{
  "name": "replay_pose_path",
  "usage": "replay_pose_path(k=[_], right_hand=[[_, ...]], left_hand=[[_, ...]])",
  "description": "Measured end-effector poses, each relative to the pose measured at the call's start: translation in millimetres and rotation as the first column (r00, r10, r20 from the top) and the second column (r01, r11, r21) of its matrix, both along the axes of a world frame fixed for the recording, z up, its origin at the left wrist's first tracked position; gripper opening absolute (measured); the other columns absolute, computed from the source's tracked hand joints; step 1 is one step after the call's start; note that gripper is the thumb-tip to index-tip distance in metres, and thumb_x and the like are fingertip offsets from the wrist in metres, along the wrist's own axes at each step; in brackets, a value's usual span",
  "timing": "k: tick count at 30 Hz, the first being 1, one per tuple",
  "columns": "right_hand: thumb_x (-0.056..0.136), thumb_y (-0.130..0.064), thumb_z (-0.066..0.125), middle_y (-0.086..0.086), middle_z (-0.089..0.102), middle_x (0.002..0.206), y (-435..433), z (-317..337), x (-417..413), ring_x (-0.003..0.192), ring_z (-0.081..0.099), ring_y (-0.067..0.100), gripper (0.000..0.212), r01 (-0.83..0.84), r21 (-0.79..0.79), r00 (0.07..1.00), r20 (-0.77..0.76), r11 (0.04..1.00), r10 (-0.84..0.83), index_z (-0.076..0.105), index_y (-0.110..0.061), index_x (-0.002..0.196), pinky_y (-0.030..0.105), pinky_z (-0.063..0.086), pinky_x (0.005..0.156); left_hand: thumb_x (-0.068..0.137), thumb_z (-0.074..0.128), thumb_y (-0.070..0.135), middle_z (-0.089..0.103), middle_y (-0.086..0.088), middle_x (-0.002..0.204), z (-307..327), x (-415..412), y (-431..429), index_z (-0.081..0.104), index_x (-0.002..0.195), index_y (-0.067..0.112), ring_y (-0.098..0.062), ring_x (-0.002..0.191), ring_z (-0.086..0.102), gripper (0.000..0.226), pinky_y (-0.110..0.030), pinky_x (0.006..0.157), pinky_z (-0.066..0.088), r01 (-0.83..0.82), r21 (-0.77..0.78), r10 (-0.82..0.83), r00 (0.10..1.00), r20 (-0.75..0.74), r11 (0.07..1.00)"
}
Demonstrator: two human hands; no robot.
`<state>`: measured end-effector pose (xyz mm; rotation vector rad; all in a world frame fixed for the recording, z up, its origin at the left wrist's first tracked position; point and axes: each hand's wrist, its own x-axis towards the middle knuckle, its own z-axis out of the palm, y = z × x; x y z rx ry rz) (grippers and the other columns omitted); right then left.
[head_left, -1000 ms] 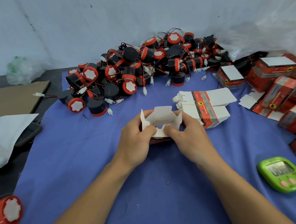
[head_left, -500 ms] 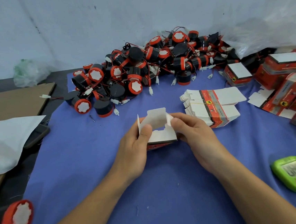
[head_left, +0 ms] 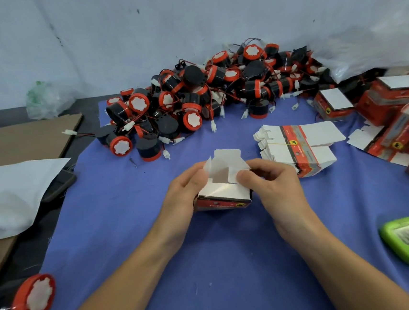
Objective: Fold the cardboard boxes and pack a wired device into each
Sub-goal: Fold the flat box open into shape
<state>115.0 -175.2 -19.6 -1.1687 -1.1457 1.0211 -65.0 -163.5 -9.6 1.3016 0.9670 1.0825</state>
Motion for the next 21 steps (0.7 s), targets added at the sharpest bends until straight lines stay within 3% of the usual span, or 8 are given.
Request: replay_pose_path(k=[3, 7, 12, 16, 18, 20, 21], right_hand=[[0.084, -0.024, 0.065, 0.005, 0.077, 0.098, 1, -1, 3, 0.098, 0.07, 0.028, 0.023, -0.059, -0.033, 0.997, 0.038, 0.998, 0.06, 0.082, -0.028, 0.099, 0.048, 0.056, 0.088], [0.095, -0.015, 0.058, -0.014, 0.078, 0.098, 4, -3, 3, 0.095, 0.069, 0.011, 0.029, -0.058, -0.057, 0.975, 0.212, 0.997, 0.069, 0.079, -0.033, 0.101, 0.033, 0.056, 0.082], [0.092, -0.006, 0.065, -0.003, 0.08, 0.099, 4, -1, 6, 0.102, 0.072, 0.023, 0.031, -0.106, -0.129, 0.993, 0.045, 0.986, 0.113, 0.083, -0.031, 0.096, 0.038, 0.058, 0.092], [0.089, -0.004, 0.07, -0.002, 0.08, 0.095, 3, 1, 5, 0.097, 0.072, 0.019, 0.027, -0.104, -0.144, 0.995, -0.023, 0.984, 0.102, 0.084, -0.027, 0.091, 0.026, 0.057, 0.084], [0.09, -0.01, 0.071, -0.012, 0.077, 0.085, 3, -1, 3, 0.081, 0.066, 0.001, 0.027, -0.016, -0.095, 0.99, 0.135, 0.995, 0.028, 0.083, -0.033, 0.085, 0.011, 0.05, 0.067], [0.094, -0.02, 0.07, -0.022, 0.072, 0.084, 3, -3, 0, 0.082, 0.059, -0.014, 0.022, 0.067, -0.004, 0.928, 0.367, 0.998, -0.061, 0.078, -0.04, 0.088, 0.003, 0.041, 0.064], [0.095, -0.022, 0.068, -0.026, 0.07, 0.085, 2, -4, -1, 0.084, 0.056, -0.017, 0.02, 0.075, 0.02, 0.908, 0.412, 0.997, -0.077, 0.078, -0.04, 0.093, 0.002, 0.04, 0.065]], left_hand=[[0.088, 0.059, 0.027, 0.077, -0.004, 0.116, -1, 2, 0, 0.077, 0.117, 0.028, -0.016, 0.102, 0.073, 0.034, -0.025, 0.077, 0.059, 0.065, -0.058, -0.064, 0.998, 0.016, 0.996], [0.086, 0.059, 0.015, 0.078, 0.002, 0.11, -2, 9, -2, 0.073, 0.12, 0.028, -0.012, 0.098, 0.073, 0.039, -0.032, 0.085, 0.062, 0.021, -0.04, -0.024, 0.998, -0.064, 0.999], [0.09, 0.06, -0.012, 0.081, -0.002, 0.1, -5, 12, -2, 0.081, 0.104, 0.021, -0.017, 0.092, 0.076, 0.042, -0.031, 0.073, 0.062, -0.18, -0.033, 0.178, 0.983, -0.045, 0.983], [0.088, 0.061, -0.017, 0.08, -0.003, 0.089, -4, 10, 0, 0.086, 0.084, 0.024, -0.017, 0.077, 0.077, 0.048, -0.03, 0.058, 0.061, -0.198, -0.099, 0.202, 0.979, 0.034, 0.975], [0.089, 0.062, -0.015, 0.08, -0.001, 0.087, -3, 9, 3, 0.085, 0.08, 0.026, -0.015, 0.074, 0.076, 0.048, -0.028, 0.056, 0.059, -0.195, -0.103, 0.197, 0.98, 0.004, 0.975], [0.09, 0.063, -0.011, 0.08, 0.003, 0.09, -3, 7, 6, 0.085, 0.08, 0.027, -0.013, 0.076, 0.075, 0.045, -0.024, 0.056, 0.057, -0.189, -0.066, 0.184, 0.981, -0.068, 0.98], [0.089, 0.064, -0.008, 0.08, 0.003, 0.092, -2, 5, 8, 0.085, 0.081, 0.027, -0.012, 0.078, 0.075, 0.041, -0.023, 0.057, 0.057, -0.18, -0.042, 0.175, 0.979, -0.102, 0.983]])
